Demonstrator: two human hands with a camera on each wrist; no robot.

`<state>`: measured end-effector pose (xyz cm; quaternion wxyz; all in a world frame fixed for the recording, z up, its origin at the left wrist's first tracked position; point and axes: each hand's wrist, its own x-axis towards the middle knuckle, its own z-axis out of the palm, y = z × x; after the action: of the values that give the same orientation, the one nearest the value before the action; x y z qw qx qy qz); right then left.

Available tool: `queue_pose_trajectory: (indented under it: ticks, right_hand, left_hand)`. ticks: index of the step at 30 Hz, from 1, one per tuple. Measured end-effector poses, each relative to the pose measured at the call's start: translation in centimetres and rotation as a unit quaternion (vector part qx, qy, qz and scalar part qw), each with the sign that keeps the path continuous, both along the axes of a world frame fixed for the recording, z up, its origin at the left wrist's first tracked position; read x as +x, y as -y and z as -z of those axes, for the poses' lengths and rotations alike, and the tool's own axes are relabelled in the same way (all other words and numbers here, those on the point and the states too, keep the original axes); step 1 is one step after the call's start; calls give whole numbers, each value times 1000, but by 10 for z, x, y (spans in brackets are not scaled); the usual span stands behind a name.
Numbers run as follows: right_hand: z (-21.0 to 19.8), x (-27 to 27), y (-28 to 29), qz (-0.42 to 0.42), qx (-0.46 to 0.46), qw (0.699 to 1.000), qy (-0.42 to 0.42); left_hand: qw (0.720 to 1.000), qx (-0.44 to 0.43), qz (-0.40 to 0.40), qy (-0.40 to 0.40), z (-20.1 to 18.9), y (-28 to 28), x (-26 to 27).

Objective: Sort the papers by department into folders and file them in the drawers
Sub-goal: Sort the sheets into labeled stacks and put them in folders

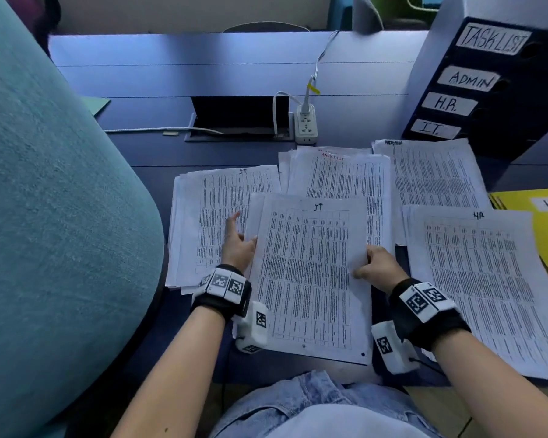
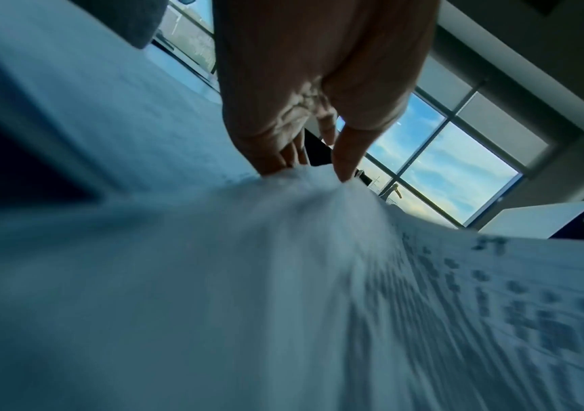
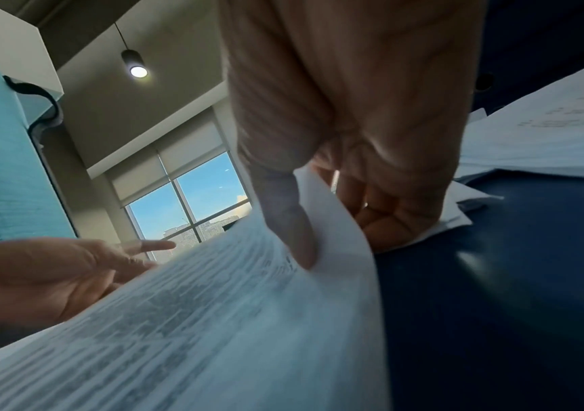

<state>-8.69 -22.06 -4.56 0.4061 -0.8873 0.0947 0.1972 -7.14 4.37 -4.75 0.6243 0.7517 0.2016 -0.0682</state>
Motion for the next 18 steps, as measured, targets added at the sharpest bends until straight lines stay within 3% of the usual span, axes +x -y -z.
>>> queue_pose_trajectory:
  ticks: [6, 11, 15, 18]
  right_hand:
    - [-3, -5, 1, -31, -4, 999, 26]
    - [-5, -7, 0, -20, 3, 1000, 11]
    - [-8, -7, 2, -25, 15, 999, -16]
    - [-8, -9, 3, -19, 32, 999, -27]
  left_hand:
    - [984, 135, 119, 0, -13, -12, 45]
    - [919, 298, 257, -3, -19, -11, 68]
    - [909, 316, 267, -59, -8, -10, 78]
    - [904, 332, 269, -34, -1, -7, 79]
